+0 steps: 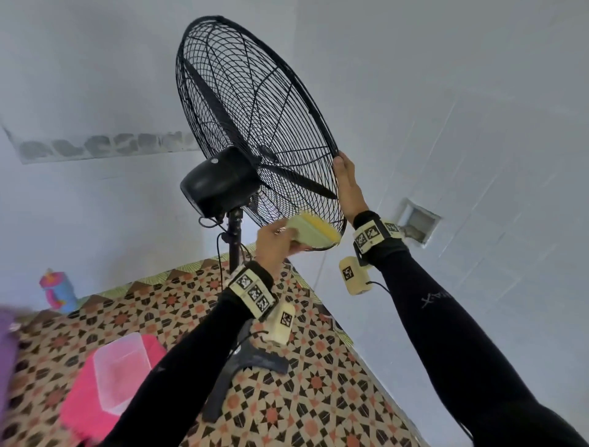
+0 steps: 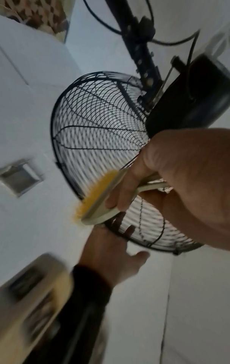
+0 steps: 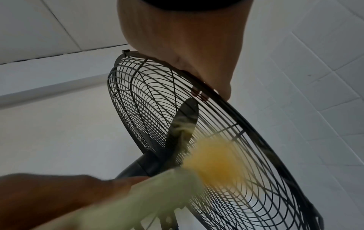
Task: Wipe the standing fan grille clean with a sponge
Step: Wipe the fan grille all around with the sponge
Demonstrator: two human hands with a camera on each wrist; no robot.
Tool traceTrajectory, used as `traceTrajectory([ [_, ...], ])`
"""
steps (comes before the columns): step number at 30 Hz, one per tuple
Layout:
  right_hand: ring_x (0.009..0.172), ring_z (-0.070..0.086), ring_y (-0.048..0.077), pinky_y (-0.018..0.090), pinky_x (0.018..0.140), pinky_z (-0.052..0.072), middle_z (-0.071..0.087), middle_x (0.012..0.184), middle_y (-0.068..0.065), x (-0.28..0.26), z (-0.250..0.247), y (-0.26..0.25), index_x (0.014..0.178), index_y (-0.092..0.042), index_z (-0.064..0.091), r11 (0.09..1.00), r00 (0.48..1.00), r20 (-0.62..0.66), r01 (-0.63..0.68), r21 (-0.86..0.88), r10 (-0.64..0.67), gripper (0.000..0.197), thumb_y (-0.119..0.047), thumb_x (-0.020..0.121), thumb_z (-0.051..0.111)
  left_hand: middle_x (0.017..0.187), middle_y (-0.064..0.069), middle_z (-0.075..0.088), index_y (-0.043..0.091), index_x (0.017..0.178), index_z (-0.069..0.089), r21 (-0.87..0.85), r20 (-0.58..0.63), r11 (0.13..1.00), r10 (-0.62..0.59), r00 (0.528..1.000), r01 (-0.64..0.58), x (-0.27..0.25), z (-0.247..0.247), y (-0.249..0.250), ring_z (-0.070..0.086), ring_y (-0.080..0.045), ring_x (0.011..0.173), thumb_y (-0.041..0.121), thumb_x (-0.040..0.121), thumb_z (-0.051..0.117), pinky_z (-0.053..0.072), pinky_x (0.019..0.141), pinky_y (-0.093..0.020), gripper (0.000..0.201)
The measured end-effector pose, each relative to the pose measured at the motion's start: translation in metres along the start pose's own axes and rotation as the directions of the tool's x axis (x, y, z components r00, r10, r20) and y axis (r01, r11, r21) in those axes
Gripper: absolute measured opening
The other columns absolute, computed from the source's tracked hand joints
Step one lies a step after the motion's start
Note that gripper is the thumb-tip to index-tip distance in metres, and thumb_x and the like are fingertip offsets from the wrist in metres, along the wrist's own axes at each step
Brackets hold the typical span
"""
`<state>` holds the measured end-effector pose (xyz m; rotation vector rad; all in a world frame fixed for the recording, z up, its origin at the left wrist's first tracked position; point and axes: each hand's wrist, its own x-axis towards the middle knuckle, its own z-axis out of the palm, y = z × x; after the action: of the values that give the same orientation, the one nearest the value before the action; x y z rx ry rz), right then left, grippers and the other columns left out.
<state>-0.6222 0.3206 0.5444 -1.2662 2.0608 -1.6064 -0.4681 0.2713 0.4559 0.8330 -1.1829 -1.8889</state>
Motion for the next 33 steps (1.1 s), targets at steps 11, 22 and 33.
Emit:
traceTrajectory([
  [11, 0.109, 0.06, 0.021, 0.037, 0.101, 0.043, 0.059, 0.135, 0.002, 0.009, -0.018, -0.003, 0.138, -0.027, 0.033, 0.992, 0.995, 0.1, 0.002, -0.126, 0.011, 0.063, -0.068, 0.094, 0.051, 0.138, -0.022, 0.062, 0.011, 0.153, 0.048, 0.053, -0.185, 0.989, 0.144, 0.972, -0.137, -0.011, 0.013, -0.02, 0.079, -0.028, 0.084, 0.001, 0.1, 0.062, 0.063, 0.062, -0.028, 0.056],
  [22, 0.11, 0.054, 0.021, 0.029, 0.089, 0.041, 0.052, 0.124, 0.002, 0.013, -0.025, -0.021, 0.135, -0.012, 0.041, 0.947, 0.975, 0.223, 0.058, -0.316, 0.015, 0.082, -0.074, 0.085, 0.06, 0.135, -0.008, 0.061, 0.004, 0.125, 0.07, -0.026, -0.399, 0.972, 0.205, 0.894, -0.235, -0.059, 0.049, -0.061, 0.072, -0.031, 0.106, 0.008, 0.102, 0.063, 0.065, 0.063, -0.031, 0.024],
  [33, 0.099, 0.057, 0.02, 0.029, 0.077, 0.042, 0.055, 0.106, 0.0, 0.011, -0.024, -0.016, 0.113, -0.015, 0.046, 0.945, 0.972, 0.232, 0.106, -0.309, -0.033, 0.075, -0.08, 0.079, 0.061, 0.105, -0.005, 0.074, 0.006, 0.14, 0.055, 0.071, -0.285, 0.954, 0.299, 0.911, -0.291, -0.089, 0.073, -0.066, 0.079, -0.022, 0.084, 0.012, 0.102, 0.065, 0.064, 0.081, -0.035, 0.04],
])
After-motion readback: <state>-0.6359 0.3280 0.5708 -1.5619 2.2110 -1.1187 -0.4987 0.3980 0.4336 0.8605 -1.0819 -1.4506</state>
